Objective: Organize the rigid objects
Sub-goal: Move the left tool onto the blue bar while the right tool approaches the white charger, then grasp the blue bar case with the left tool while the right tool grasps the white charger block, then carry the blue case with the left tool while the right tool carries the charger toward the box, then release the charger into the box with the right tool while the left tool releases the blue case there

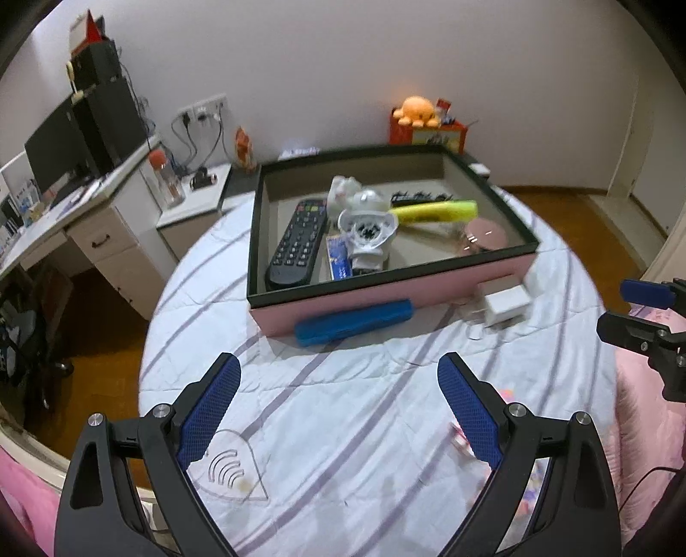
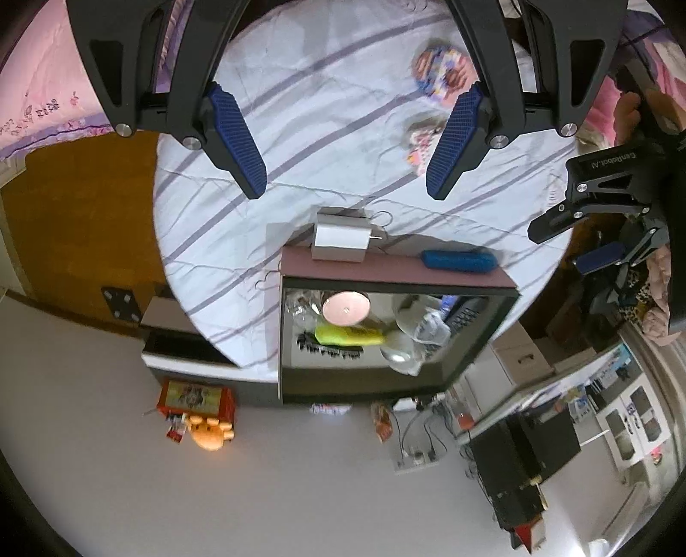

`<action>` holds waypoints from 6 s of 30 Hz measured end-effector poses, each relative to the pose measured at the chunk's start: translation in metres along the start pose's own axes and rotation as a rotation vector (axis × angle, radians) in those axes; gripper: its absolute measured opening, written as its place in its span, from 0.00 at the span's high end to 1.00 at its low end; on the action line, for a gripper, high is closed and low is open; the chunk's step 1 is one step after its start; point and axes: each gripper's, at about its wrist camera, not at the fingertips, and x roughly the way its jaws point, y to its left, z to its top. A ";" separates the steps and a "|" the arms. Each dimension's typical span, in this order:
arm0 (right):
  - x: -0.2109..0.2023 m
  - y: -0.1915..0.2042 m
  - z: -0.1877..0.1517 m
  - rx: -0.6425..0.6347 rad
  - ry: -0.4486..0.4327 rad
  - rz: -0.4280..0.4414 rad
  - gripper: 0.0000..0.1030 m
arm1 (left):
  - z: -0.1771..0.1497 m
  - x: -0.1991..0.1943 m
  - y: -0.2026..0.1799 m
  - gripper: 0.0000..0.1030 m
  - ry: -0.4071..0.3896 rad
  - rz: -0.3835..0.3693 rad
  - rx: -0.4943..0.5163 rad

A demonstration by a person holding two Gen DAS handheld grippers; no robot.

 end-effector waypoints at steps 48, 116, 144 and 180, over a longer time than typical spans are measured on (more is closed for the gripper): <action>0.096 -0.043 0.005 0.014 0.160 0.018 0.47 | 0.010 0.107 -0.047 0.38 0.164 -0.215 0.150; 0.091 -0.022 0.011 -0.036 0.150 0.020 0.32 | -0.004 0.081 0.015 0.75 0.165 -0.174 -0.073; -0.080 0.021 -0.004 -0.074 -0.233 0.001 0.32 | -0.005 -0.079 0.023 0.75 -0.169 -0.149 -0.077; 0.035 -0.002 0.088 -0.059 -0.126 0.106 0.32 | 0.085 0.057 0.028 0.75 -0.008 -0.083 -0.055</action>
